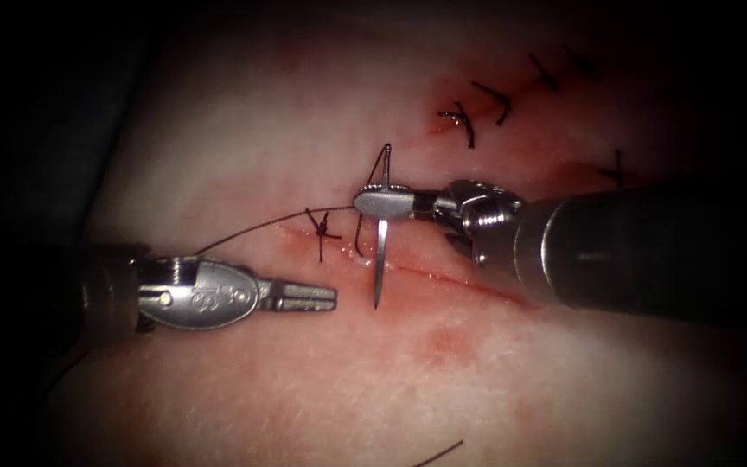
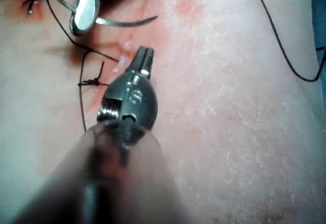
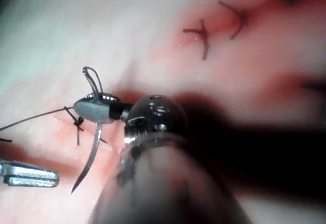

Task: Wound Closure
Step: Widen wound opening with left needle driver

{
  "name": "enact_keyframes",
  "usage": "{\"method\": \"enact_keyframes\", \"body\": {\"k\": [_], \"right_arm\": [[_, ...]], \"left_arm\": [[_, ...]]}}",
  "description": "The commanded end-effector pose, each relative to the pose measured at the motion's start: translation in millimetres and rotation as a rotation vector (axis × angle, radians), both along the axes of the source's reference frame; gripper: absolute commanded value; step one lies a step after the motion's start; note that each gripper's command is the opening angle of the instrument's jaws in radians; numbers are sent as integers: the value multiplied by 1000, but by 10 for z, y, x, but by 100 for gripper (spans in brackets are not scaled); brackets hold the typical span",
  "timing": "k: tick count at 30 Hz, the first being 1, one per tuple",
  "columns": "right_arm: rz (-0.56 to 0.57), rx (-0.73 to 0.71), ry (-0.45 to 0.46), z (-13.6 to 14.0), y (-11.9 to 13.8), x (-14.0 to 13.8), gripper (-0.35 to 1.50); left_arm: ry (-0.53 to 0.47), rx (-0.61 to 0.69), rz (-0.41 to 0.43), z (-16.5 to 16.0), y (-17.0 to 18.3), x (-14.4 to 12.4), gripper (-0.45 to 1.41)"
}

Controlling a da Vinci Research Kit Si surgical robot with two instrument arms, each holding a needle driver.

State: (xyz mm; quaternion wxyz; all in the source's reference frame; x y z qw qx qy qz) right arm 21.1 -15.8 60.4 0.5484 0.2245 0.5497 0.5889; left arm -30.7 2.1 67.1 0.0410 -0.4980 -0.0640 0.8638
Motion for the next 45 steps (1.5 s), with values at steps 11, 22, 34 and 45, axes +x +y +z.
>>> {"method": "enact_keyframes", "body": {"k": [11,22,34,45], "right_arm": [[-51,-208,-114,-4,-11,-1,-35],[-61,-249,-132,-8,-14,-6,-35],[-67,-327,-167,-9,-17,-3,-35],[-70,-521,-303,1,-11,-3,-35]], "left_arm": [[198,3,31,48,18,-23,-45],[331,40,168,78,19,-36,-45],[405,107,220,108,32,-48,-45],[462,105,212,128,49,-43,-45]]}}
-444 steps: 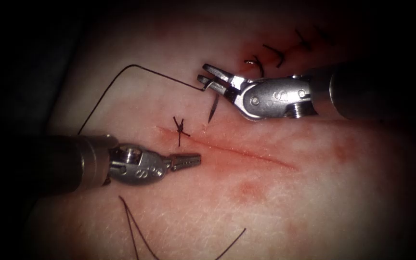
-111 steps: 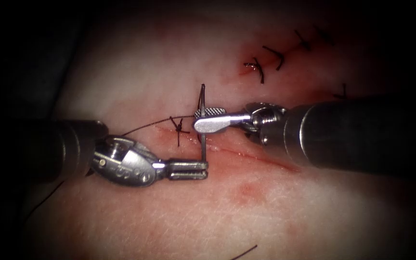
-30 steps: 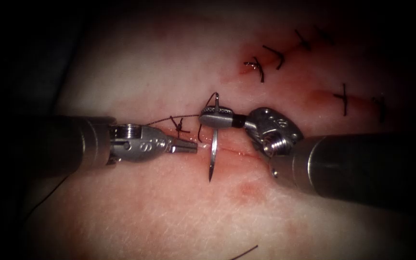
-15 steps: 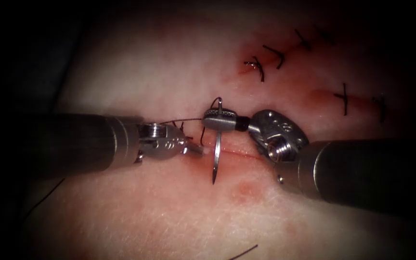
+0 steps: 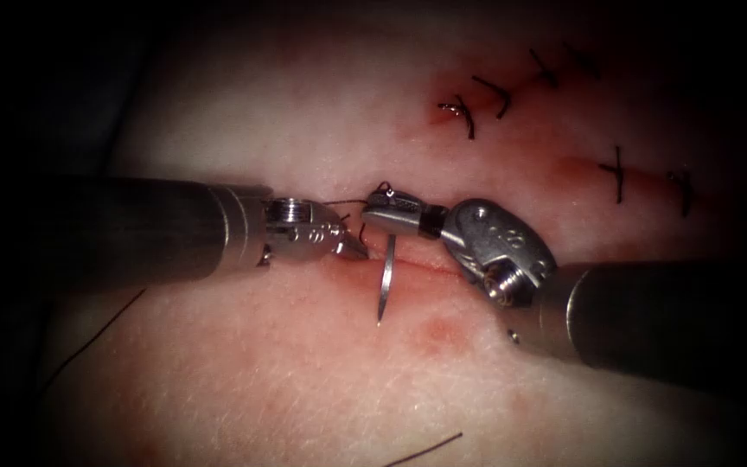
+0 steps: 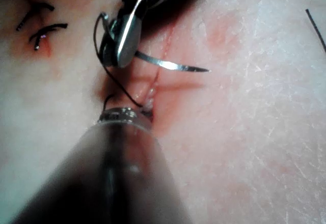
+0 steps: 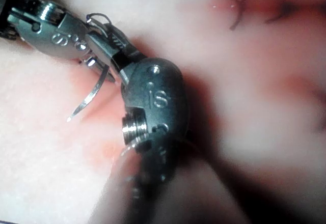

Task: Wound Closure
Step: Widen wound opening with left needle driver

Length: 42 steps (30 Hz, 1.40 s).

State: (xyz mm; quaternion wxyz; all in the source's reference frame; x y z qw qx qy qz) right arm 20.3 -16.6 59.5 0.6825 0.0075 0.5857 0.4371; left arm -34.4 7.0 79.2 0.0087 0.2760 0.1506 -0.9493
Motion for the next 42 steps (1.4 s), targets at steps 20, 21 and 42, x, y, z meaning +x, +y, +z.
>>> {"method": "enact_keyframes", "body": {"k": [20,21,42], "right_arm": [[-7,-175,-117,23,6,17,-35],[-5,-187,-121,23,6,18,-35],[-13,-334,-184,33,-3,32,-35]], "left_arm": [[164,92,103,7,-24,-8,-20],[164,93,103,6,-24,-9,-27],[150,130,90,-4,-29,-11,46]]}}
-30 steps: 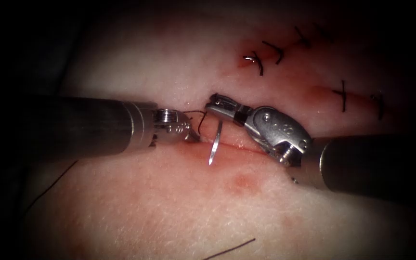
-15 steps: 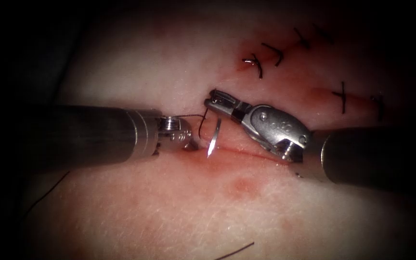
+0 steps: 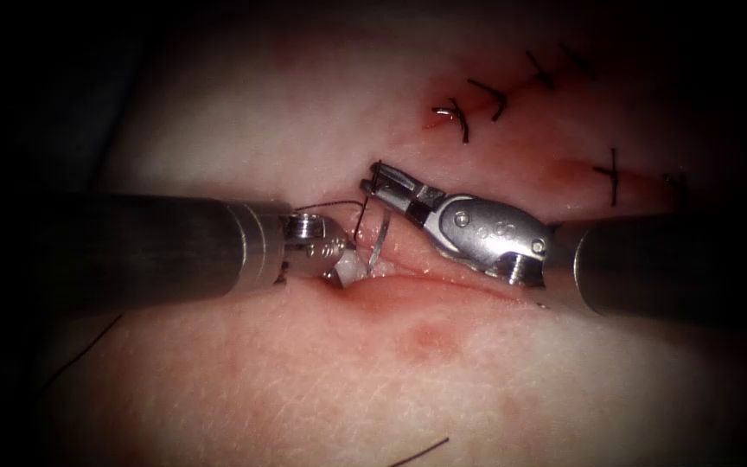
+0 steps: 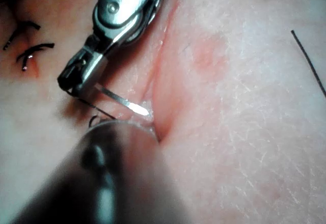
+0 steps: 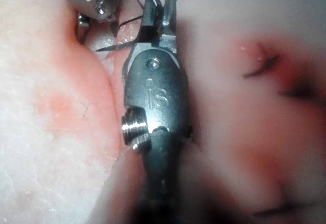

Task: Wound Closure
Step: Widen wound opening with left needle driver, then drive needle through skin below incision

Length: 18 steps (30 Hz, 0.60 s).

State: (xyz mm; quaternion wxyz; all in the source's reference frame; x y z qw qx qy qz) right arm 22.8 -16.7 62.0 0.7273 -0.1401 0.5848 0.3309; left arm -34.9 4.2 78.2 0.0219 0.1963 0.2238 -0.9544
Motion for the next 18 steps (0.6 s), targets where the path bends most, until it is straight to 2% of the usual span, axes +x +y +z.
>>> {"method": "enact_keyframes", "body": {"k": [1,14,18], "right_arm": [[-1,-14,-4,9,-4,8,-35],[-9,-154,-71,27,-42,28,-35],[-10,-161,-75,29,-43,28,-35]], "left_arm": [[-4,3,0,6,-1,-6,44],[-20,25,-10,-4,-7,-7,37],[-31,22,-27,-7,-4,-7,37]]}}
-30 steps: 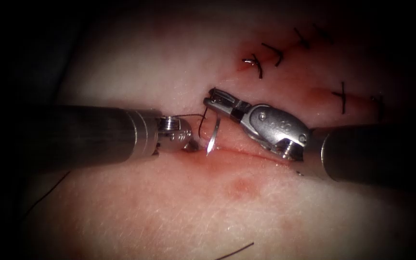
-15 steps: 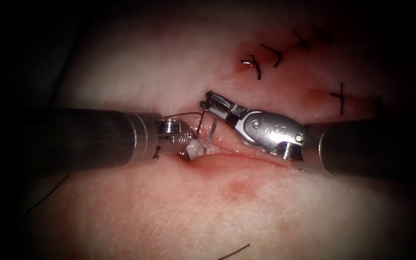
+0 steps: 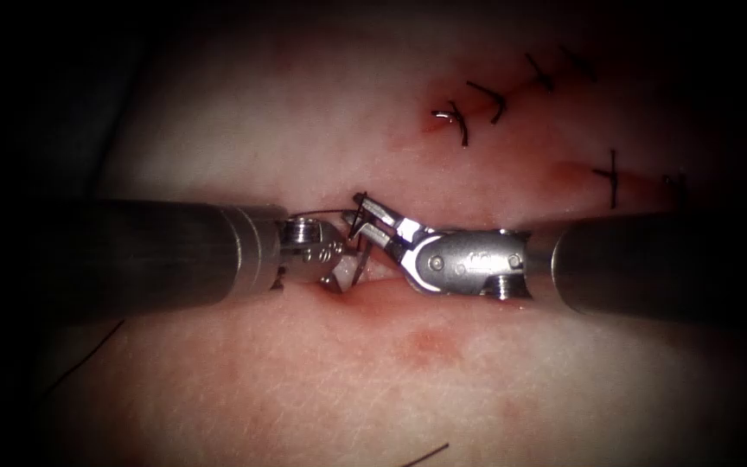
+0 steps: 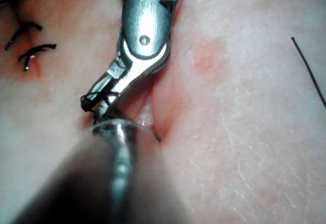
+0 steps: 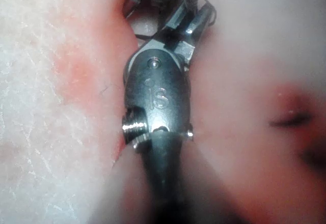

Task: Wound Closure
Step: Drive needle through skin below incision

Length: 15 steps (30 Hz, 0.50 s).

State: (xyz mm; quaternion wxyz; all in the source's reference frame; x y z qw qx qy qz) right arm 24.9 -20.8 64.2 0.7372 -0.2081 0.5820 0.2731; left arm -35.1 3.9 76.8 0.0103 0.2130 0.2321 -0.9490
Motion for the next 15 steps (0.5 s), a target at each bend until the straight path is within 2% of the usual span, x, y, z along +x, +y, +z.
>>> {"method": "enact_keyframes", "body": {"k": [1,9,15], "right_arm": [[3,5,7,7,-2,7,-35],[-18,21,8,3,0,-3,-35],[-20,43,16,1,1,-17,-35]], "left_arm": [[-5,-3,-6,5,0,-5,36],[-41,-9,-61,-18,4,-2,22],[-59,-42,-132,-48,9,5,15]]}}
